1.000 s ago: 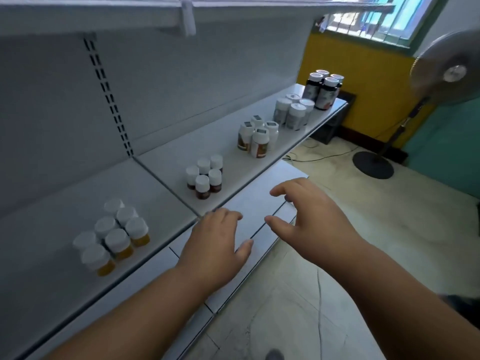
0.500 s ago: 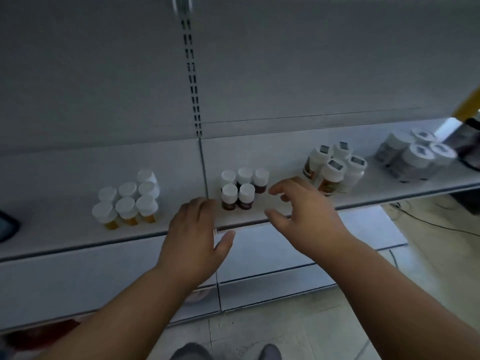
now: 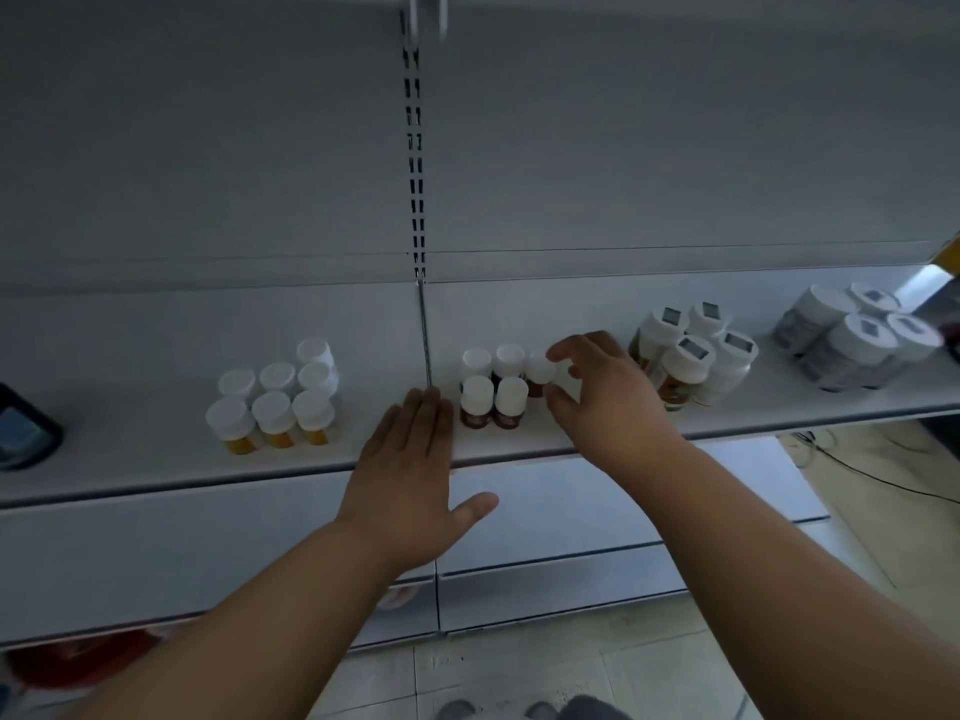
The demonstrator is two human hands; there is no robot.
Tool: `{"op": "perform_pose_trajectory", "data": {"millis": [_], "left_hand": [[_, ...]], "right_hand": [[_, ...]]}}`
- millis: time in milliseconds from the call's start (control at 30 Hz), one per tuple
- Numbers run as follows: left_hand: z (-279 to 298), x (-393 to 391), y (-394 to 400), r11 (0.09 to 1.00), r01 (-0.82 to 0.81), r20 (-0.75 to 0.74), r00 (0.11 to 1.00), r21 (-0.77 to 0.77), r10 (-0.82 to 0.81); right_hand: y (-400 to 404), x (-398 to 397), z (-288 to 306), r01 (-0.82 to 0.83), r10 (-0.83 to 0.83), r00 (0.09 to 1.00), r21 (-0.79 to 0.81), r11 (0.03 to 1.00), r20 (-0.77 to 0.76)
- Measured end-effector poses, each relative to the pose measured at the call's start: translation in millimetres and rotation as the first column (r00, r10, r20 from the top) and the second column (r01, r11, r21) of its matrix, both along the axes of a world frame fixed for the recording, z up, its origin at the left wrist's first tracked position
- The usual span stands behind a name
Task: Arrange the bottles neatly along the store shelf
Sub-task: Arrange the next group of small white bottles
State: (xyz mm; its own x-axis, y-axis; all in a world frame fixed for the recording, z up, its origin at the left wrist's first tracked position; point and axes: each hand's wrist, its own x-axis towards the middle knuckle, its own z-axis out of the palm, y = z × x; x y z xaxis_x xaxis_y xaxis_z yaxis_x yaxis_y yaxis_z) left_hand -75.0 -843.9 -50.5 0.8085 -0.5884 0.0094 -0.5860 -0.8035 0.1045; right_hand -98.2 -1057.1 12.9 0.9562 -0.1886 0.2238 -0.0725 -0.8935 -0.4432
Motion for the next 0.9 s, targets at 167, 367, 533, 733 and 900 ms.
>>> {"op": "perform_pose_trajectory", "data": {"millis": [167,367,533,733,900], "left_hand": [[-1.4,2.9,3.1,0.999,0.015,-0.007,1.0,-0.04,-0.016],[-6.6,3.9,3.1,0.999,0.004,-0.013,1.0,0.042,-0.004],[-2.6,3.6,3.4,1.0,0.018,0.01,1.0,0.015,-0.018],[-4.8,1.9,1.8,0.997,0.008,0.064,0.998,-0.082,-0.003],[0.8,-0.7,0.6,0.999,-0.036,0.006,0.999,-0.037,0.036]], "right_hand": [[-1.9,12.6,-3.5,-0.007,0.007,1.0,-0.007,1.0,-0.003],[-5.1,25.3,-8.6,0.001,0.005,0.994,0.053,0.999,-0.112],[-3.3,13.4,0.8,0.053,-0.07,0.997,0.35,0.935,0.036],[9.0,-19.4,46.0,-0.123,0.03,0.991,0.976,-0.181,0.131],[10.0,-24.8,41.9,-0.019,0.224,0.965,0.884,-0.468,0.14]]}}
